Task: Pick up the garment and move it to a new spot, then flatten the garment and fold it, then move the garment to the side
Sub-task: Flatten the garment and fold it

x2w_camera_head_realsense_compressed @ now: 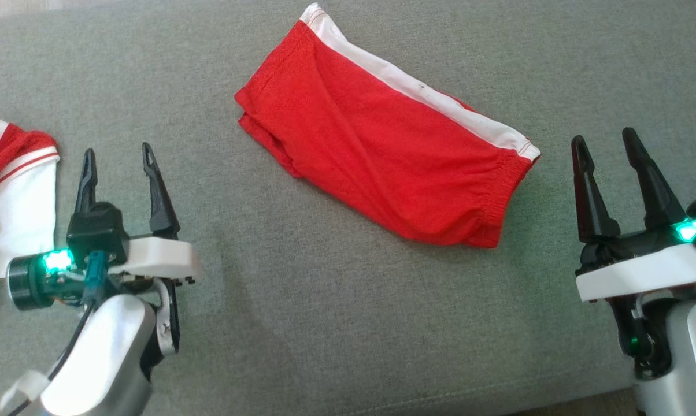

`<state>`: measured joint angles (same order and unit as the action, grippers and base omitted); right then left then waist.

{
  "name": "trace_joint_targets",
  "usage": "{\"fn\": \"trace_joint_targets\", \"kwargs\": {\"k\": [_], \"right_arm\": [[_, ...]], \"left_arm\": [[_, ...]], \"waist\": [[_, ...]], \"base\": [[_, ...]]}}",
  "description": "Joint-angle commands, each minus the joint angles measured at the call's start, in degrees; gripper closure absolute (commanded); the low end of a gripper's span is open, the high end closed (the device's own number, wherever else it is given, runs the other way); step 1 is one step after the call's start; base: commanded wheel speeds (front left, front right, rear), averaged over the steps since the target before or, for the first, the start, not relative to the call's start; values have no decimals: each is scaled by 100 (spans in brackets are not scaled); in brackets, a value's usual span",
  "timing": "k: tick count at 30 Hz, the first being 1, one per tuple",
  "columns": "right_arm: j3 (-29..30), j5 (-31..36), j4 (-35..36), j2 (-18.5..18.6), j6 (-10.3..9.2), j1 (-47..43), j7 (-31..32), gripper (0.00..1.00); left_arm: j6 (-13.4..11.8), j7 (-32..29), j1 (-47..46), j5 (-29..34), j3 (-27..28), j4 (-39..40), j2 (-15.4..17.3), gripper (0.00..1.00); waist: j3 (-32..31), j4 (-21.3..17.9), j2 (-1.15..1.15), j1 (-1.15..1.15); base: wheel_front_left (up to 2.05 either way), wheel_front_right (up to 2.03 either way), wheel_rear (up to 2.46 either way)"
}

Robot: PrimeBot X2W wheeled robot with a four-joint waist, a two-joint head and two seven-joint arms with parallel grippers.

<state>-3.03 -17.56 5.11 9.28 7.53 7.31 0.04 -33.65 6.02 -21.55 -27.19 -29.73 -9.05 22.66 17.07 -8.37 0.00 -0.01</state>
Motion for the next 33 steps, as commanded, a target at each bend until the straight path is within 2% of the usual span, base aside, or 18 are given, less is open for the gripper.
{"fn": "trace_joint_targets", "kwargs": {"k": [1,10,13,17,21,22,29,33], "right_arm": [[-71,21,255,7,-4,-20,33,0],[-58,-14,339,9,-4,-14,110,0],[-61,-32,361,19,-4,11,131,0],[-61,-58,397,49,-4,79,164,0],[-66,-89,402,71,-4,174,175,0],[-66,-89,402,71,-4,174,175,0],[-192,-171,310,26,-4,345,153,0],[-201,-212,225,9,-4,365,145,0]], "left_arm": [[-63,-68,-101,-17,217,248,218,0],[-133,-279,-11,-49,178,464,313,0],[-42,-354,-108,-39,94,516,322,0],[307,-614,-653,12,-179,490,243,0],[804,-1046,-1445,-79,-503,111,-82,0],[804,-1046,-1445,-79,-503,111,-82,0],[1513,-1669,-2372,-405,-857,-1466,-724,0],[1726,-1958,-2602,-508,-989,-2333,-931,0]], "waist": [[-1,1,0,1],[43,18,0,1],[108,37,0,1],[246,48,0,1],[404,20,0,1],[404,20,0,1],[585,-141,0,1],[602,-179,0,1]], "base": [[0,0,0],[0,0,0],[0,0,0],[0,0,0],[0,0,0],[0,0,0],[0,0,0],[0,0,0]]}}
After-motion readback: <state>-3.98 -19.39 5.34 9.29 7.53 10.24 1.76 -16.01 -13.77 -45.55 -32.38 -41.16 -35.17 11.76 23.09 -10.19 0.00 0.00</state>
